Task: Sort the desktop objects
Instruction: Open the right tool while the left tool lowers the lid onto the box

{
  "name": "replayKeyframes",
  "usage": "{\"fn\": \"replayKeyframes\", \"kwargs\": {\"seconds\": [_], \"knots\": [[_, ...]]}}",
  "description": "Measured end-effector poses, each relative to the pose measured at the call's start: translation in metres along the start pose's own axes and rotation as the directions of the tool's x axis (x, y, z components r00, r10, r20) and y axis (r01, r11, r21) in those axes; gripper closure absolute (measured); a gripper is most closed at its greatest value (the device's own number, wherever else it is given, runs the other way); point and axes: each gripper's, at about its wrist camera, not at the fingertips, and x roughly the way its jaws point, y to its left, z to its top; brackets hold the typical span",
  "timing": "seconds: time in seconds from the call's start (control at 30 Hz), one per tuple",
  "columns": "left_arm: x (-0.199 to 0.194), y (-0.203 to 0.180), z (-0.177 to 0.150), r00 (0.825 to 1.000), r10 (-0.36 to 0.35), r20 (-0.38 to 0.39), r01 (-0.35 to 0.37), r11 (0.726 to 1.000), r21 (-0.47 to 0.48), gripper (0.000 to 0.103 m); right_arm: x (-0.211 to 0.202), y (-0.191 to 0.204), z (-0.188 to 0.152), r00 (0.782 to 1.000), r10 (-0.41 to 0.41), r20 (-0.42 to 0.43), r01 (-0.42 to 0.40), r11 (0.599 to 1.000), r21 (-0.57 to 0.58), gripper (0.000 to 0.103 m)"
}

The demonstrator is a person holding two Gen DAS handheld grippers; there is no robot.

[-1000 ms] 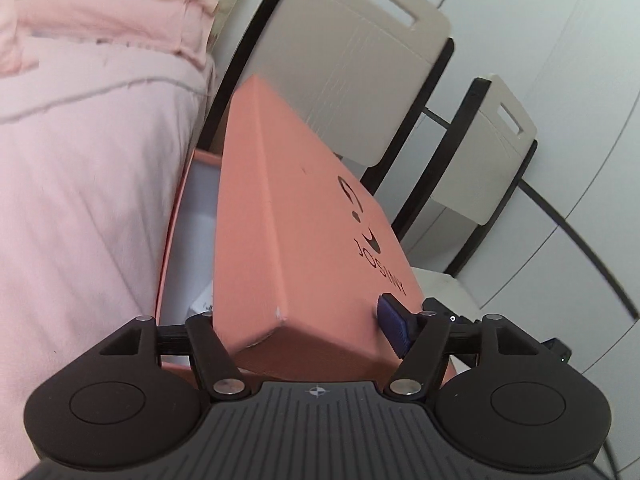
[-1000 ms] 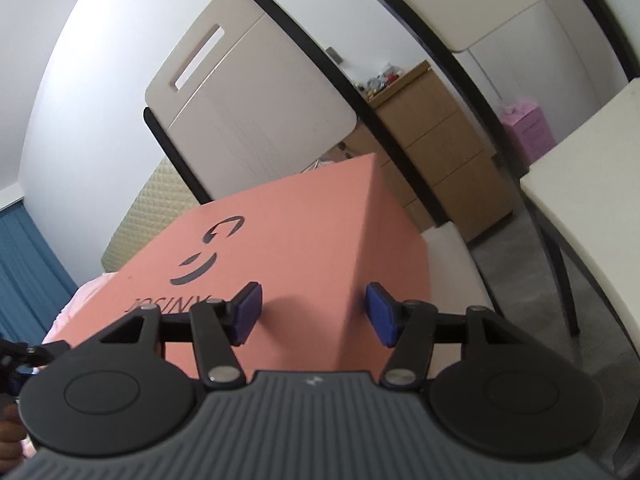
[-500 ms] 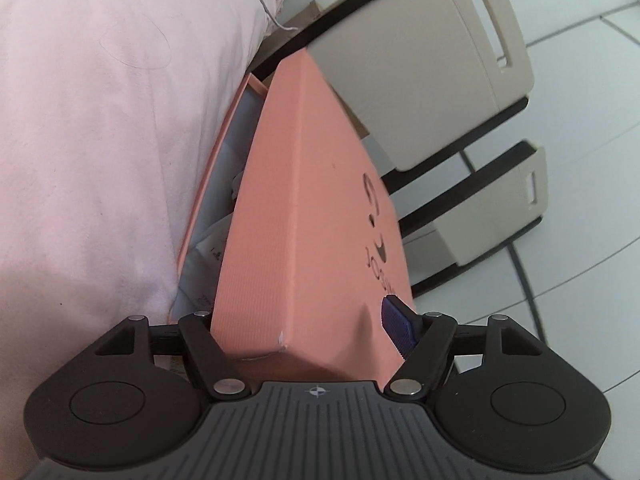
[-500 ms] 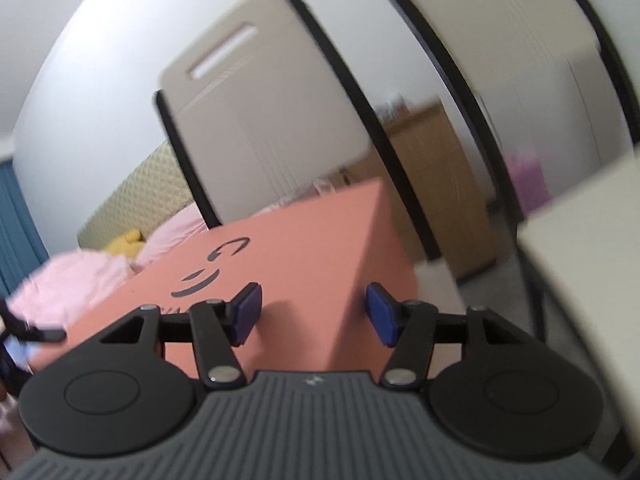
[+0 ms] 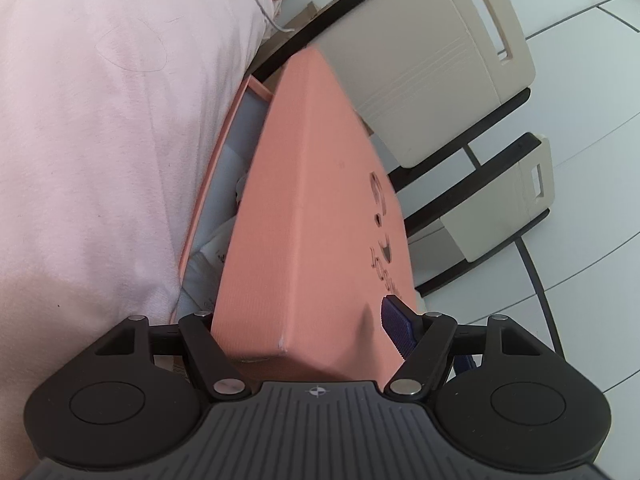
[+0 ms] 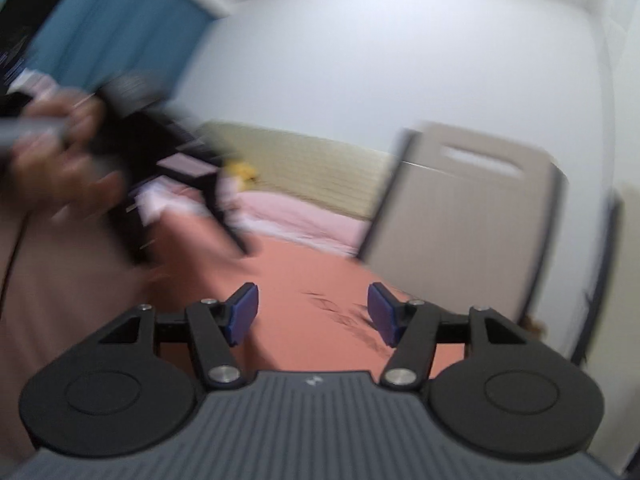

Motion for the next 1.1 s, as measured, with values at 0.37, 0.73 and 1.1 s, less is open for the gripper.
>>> {"fn": "replayKeyframes", "kwargs": {"seconds": [0.37, 0.73, 1.1], "knots": [[0.0, -0.001, 0.0, 1.0, 0.005, -0.003, -0.005, 1.0, 0.01, 0.029, 0.016, 0.07, -0.007, 0.997, 0.05, -0.055, -0.067, 0.921, -0.384, 0.036], [-0.012, -0.015, 0.0, 0.993, -0.109, -0.05, 0.11, 0.994, 0.006, 0.01, 0.029, 0.061, -0.002, 0.997, -0.075, -0.012, 0.066, 0.936, -0.347, 0.051], [-0.068, -0.065, 0.0, 0.999, 0.021, 0.043, -0.03, 0.97, 0.239, 0.011, 0.043, 0.065, -0.003, 0.998, -0.059, -0.039, 0.042, 0.939, -0.341, 0.051]]}}
